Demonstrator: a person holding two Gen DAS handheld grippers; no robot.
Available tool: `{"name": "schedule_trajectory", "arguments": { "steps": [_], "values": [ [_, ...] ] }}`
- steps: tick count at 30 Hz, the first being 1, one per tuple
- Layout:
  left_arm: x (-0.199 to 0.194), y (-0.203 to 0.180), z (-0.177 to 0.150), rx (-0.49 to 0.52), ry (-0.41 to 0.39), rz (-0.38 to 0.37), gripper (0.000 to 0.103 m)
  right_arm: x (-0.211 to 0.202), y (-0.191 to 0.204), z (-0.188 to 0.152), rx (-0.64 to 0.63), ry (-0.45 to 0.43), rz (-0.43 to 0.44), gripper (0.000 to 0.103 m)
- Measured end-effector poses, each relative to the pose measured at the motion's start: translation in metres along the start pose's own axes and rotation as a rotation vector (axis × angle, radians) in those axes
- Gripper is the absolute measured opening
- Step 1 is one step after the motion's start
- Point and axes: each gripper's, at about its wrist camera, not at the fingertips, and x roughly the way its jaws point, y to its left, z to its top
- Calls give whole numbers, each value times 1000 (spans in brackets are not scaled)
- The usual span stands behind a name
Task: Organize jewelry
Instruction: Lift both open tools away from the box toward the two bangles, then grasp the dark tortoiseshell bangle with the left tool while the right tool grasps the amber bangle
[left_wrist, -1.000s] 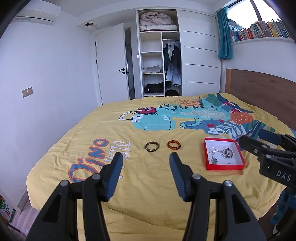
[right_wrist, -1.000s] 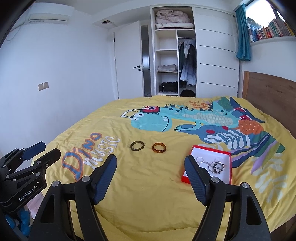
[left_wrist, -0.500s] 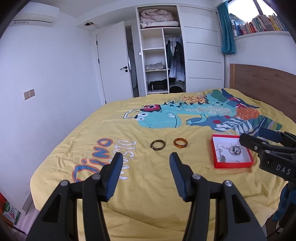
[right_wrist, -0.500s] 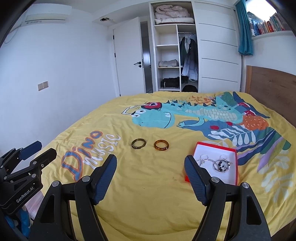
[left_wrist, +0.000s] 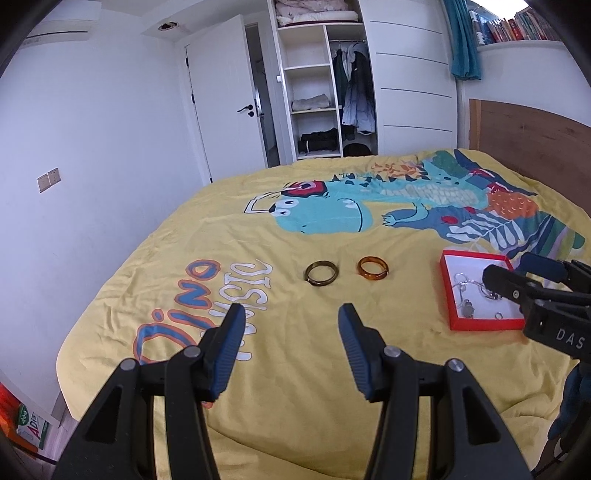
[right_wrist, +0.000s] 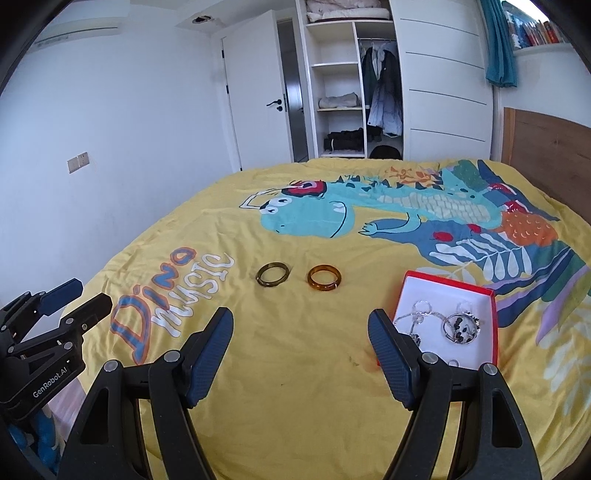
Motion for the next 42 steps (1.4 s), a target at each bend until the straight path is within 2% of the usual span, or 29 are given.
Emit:
{"name": "schedule_trajectory", "arguments": {
  "steps": [7, 13, 15, 22, 31, 36, 42],
  "values": [
    [54, -9, 7, 5, 79, -15, 50, 50, -19, 4, 25, 56, 7, 73],
    [116, 4, 12, -58, 161, -22, 50, 98, -31, 10, 33, 104, 5, 70],
    [141, 11, 15, -78, 183, -12, 50, 116, -35, 14, 41, 115, 5, 68],
    [239, 22, 33, -126, 263, -55, 50, 191, -52, 32, 65, 165, -4, 63],
    [362, 9, 39, -144, 355, -110, 50, 306, -72, 44, 65, 254, -39, 49],
    [404, 7, 30, -153, 382, -117, 50, 357, -83, 36, 74, 303, -42, 43],
    [432, -2, 13, -123, 409, -127, 50, 391, -87, 24, 73, 338, -32, 39]
  ]
}}
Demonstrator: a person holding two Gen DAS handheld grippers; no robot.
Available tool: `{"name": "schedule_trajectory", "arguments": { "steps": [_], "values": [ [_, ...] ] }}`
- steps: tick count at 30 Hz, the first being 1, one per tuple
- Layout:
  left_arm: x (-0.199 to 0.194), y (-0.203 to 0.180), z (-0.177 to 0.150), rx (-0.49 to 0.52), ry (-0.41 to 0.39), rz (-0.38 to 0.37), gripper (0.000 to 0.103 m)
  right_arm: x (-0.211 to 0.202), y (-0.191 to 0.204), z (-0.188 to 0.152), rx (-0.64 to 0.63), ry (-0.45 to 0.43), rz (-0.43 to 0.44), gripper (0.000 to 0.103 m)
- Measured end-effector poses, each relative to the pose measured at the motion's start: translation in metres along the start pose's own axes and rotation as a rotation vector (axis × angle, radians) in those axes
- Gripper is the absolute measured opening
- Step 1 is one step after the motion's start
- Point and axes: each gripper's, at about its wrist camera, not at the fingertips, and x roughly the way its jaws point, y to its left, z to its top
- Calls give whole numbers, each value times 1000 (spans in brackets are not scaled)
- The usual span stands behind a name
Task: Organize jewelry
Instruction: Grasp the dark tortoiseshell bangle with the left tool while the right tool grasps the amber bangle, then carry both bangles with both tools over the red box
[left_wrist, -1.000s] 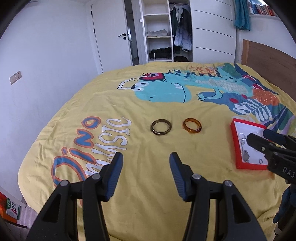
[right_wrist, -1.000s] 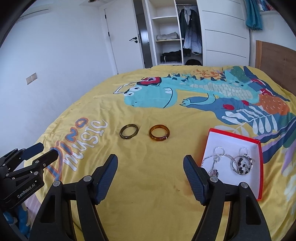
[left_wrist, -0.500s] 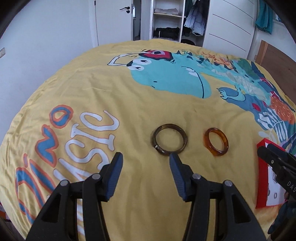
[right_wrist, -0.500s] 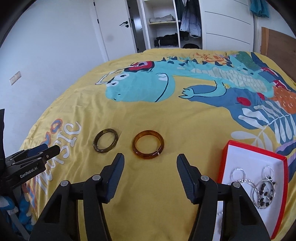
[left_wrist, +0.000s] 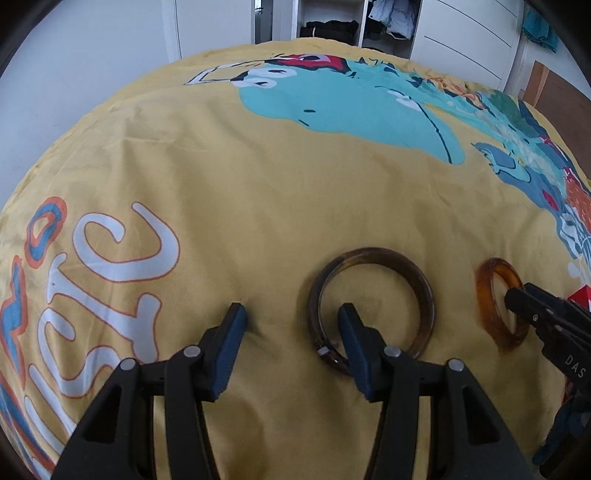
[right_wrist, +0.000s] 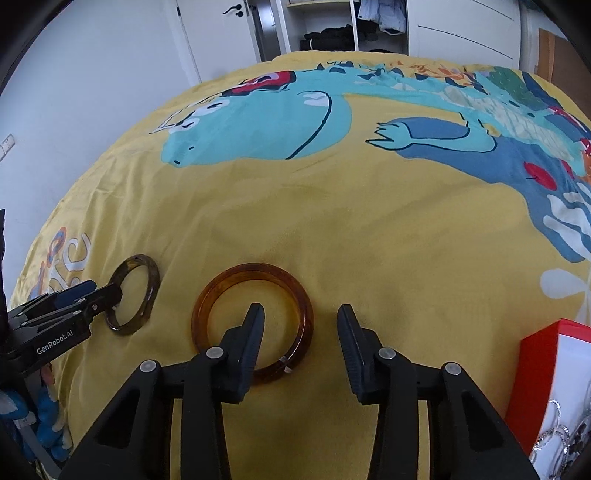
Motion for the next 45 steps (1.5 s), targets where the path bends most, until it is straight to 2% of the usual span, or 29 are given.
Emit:
{"name": "schedule_trajectory", "arguments": {
  "steps": [7, 9, 10, 12, 13, 14, 20, 26, 38, 45],
  "values": [
    [11, -4, -1, 25, -26, 18, 49, 17, 7, -9, -41, -32, -34, 39],
    [12, -6, -1, 32, -37, 31, 46, 20, 11, -11, -62, -49, -54, 37],
    [13, -8, 0, 37, -42, 36, 41, 22, 12, -12, -69, -57, -60, 35],
    [11, -14, 1, 67, -58, 48, 27, 22, 11, -12, -67, -69, -61, 25],
    [8, -18, 0, 87, -68, 64, 17, 21, 10, -11, -67, -77, -65, 15],
    [7, -20, -1, 98, -76, 80, 13, 19, 9, -11, -65, -81, -68, 14],
    [-11, -16, -4, 72, -103, 92, 10, 1, 14, -12, -79, -104, -45, 11],
    [-40, -14, -7, 48, -117, 82, 9, -33, 17, -16, -69, -132, -32, 11],
    [-123, -23, -49, 114, -143, 84, 9, -127, 34, -43, -75, -180, -32, 11],
    [-177, -37, -68, 128, -177, 56, 9, -188, 26, -65, -50, -218, -60, 11]
  ]
}}
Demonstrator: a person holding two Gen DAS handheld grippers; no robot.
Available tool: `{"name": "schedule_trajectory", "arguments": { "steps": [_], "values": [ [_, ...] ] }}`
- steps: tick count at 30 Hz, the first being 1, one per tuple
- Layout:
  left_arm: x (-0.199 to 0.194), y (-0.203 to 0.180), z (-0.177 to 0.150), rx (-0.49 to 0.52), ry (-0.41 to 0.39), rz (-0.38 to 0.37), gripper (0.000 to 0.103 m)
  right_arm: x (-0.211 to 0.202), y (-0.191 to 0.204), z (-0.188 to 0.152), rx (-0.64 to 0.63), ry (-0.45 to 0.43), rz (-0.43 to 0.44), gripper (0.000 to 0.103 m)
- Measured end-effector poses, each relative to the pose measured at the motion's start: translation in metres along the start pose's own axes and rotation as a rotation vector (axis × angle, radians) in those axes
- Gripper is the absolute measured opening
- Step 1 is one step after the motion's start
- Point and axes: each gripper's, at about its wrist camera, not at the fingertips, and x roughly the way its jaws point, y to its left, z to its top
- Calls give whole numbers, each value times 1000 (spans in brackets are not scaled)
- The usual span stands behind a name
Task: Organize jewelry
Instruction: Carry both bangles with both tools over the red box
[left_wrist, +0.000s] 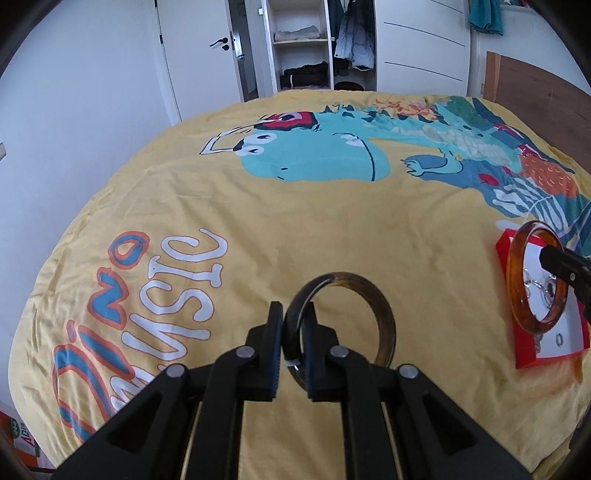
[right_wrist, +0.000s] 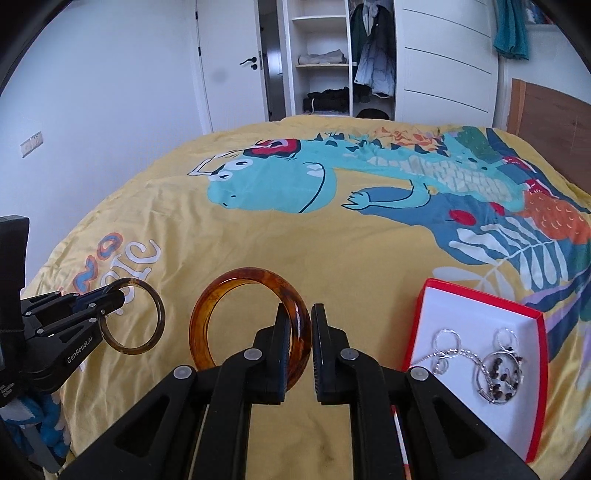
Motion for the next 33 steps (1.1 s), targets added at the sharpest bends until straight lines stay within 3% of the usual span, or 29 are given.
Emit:
{"name": "schedule_trajectory", "arguments": {
  "steps": [7, 16, 24, 33],
  "values": [
    [-42, -37, 5, 24, -40, -67, 9, -56, -41, -6, 37, -45, -54, 11],
    [-53, -137, 9, 116, -29, -198, 9, -92, -125, -24, 57, -45, -173, 11],
    [-25, -220, 0, 207, 31, -275, 9, -77, -182, -44, 73, 3, -228, 11],
    [12, -274, -17, 280, 101, -305, 9, -34, -215, -69, 28, 98, -205, 11]
  ]
}}
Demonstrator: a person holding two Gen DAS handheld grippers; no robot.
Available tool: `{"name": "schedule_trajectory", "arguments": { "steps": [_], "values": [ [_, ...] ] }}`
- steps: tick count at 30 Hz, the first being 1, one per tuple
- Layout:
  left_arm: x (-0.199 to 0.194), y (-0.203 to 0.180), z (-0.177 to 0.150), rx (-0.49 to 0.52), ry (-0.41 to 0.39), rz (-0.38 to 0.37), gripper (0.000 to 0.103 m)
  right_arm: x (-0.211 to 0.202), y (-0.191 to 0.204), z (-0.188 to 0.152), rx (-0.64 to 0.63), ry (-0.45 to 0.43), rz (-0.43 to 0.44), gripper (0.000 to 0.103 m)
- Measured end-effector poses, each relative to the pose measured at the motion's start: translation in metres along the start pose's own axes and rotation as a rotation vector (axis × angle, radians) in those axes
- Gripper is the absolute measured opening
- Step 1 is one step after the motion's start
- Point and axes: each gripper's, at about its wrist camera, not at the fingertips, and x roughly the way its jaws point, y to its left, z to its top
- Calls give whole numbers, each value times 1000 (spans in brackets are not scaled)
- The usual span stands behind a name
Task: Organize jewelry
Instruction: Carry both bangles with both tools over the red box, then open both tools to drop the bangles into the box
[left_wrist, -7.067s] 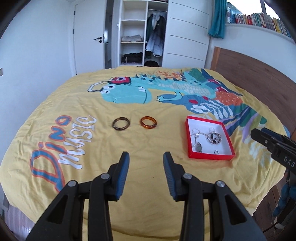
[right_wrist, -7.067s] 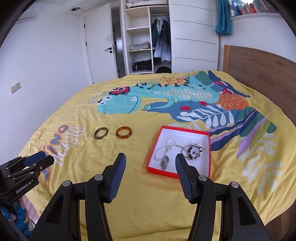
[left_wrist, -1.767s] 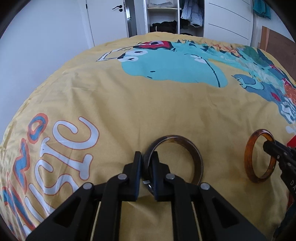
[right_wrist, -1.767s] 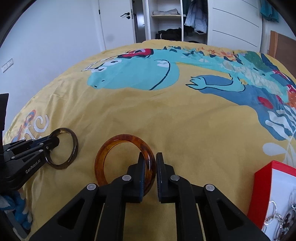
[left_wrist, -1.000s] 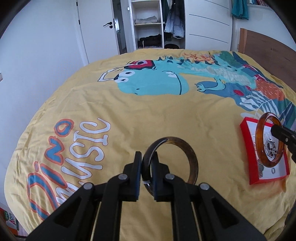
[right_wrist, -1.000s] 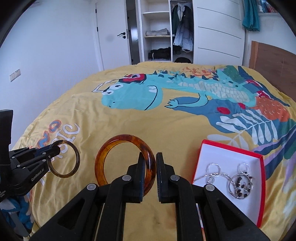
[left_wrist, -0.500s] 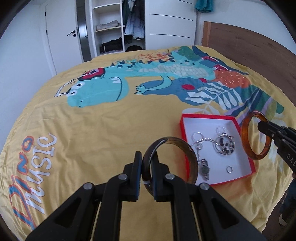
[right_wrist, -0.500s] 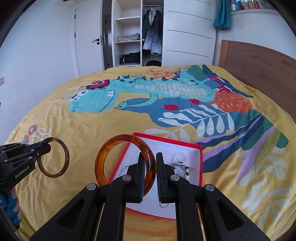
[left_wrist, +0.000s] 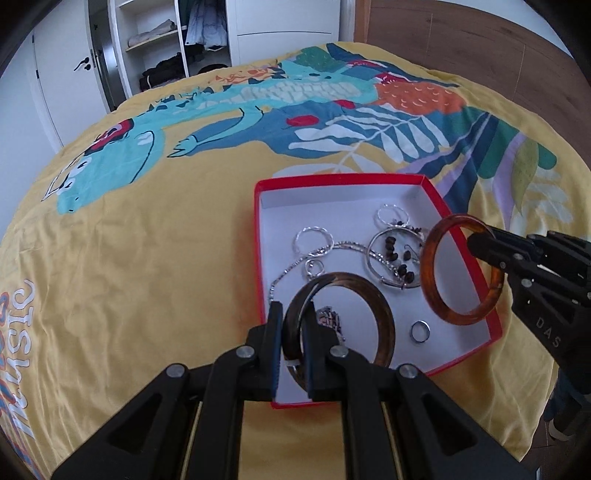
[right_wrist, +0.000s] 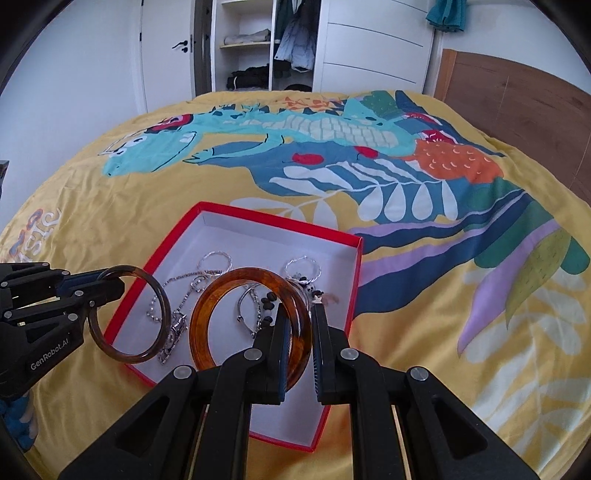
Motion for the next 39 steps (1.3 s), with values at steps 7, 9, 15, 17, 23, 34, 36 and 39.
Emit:
{"name": "schedule_trajectory", "arguments": {
  "steps": [7, 9, 15, 17, 23, 34, 36, 39],
  "values": [
    [26, -3, -9, 12, 54, 13, 9, 30, 1, -9, -63, 57, 34, 11],
    [32, 0, -11, 2, 69, 15, 9, 36, 3, -12, -72, 72, 43, 11],
    [39, -1, -16, 7, 92, 13, 9, 50, 7, -19, -103, 114, 50, 11],
    [42, -1, -18, 1, 102, 16, 9, 54, 7, -21, -111, 130, 52, 10],
    [43, -1, -19, -10, 107, 23, 10, 61, 7, -26, -133, 168, 42, 10],
    [24, 6, -16, -51, 88, -74, 27, 43, 6, -23, -118, 144, 11, 41],
    [11, 4, -15, -48, 57, -73, 37, 31, 7, -21, -115, 120, 2, 44],
    [-16, 7, -14, -57, 18, -82, 38, 10, 7, -18, -97, 85, -5, 48]
  ]
}}
